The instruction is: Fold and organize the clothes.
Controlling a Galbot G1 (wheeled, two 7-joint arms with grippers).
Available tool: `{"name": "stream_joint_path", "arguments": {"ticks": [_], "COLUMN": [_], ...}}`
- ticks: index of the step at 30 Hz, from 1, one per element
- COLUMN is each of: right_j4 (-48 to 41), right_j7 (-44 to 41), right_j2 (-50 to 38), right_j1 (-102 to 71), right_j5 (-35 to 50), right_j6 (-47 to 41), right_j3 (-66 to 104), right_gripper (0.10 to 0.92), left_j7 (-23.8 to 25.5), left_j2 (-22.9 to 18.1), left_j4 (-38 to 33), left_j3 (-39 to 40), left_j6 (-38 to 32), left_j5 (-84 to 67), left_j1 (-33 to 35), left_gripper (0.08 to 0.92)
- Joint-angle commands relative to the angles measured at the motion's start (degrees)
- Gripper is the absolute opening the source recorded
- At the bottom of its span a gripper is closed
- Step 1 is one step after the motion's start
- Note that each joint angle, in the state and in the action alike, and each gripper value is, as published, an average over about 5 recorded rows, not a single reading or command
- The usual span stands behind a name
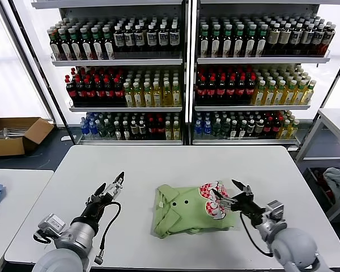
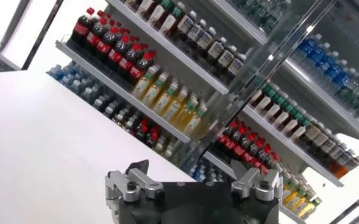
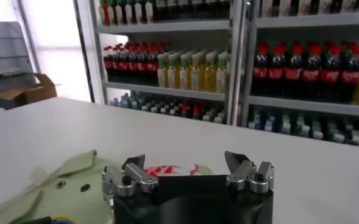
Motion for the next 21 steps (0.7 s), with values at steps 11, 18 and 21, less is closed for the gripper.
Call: {"name": "stream_joint_path", "arguments": {"ticks": [11, 18, 21], "right_j4": [-12.2, -7.4, -3.0], "right_j7": [15.2, 13.2, 13.0], "right_j2": [11.0, 9.8, 9.2], "right_j1": [1.9, 0.5, -0.3], "right_j5": [-6.6, -6.2, -5.6], "right_j6": [-0.4, -2.3, 0.7], "right_j3": [-10.2, -8.4, -6.7], "right_gripper": [0.823, 0.823, 0.823], "left_j7": [1.1, 1.1, 1.2], "left_j2": [-0.6, -0.6, -0.5], "left_j4": [1.7, 2.0, 2.0], "left_j3": [0.6, 1.1, 0.9], "left_j6": [-0.3, -0.3, -0.3], "left_j5": [2.7, 3.1, 3.1], "left_j1": [0.8, 0.6, 0.8], "left_gripper": [0.823, 0.823, 0.823]}}
